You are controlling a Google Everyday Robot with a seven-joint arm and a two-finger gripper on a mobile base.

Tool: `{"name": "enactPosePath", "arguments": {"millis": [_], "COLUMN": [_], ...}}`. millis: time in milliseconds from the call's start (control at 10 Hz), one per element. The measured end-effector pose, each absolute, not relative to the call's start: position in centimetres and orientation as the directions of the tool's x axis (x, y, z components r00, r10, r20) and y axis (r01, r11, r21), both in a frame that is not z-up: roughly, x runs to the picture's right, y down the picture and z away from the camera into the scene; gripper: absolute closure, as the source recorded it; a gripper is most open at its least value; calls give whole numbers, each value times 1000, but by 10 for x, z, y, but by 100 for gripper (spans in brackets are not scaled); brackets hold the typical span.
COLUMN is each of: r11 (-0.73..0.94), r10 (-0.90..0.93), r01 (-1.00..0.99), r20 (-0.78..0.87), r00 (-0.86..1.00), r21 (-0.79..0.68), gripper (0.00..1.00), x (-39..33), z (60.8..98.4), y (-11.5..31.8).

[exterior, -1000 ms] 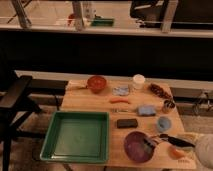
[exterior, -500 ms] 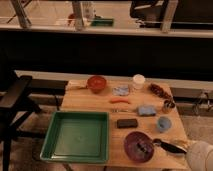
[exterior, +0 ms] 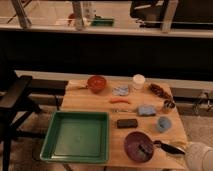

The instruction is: Wipe purple bowl with brush

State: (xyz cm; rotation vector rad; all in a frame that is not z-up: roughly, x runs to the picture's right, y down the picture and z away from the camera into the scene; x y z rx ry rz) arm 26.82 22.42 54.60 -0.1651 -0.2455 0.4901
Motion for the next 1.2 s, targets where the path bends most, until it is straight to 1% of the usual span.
{"name": "enactPosePath", "arguments": {"millis": [500,1200], "r11": [875,907], "r10": [470,409], "r01": [-430,-374], "r20": [183,204], "r00": [863,889], "r21": [-222,-192], "gripper": [100,100], "x": [273,272], "z": [563,583], "y": [227,209]}}
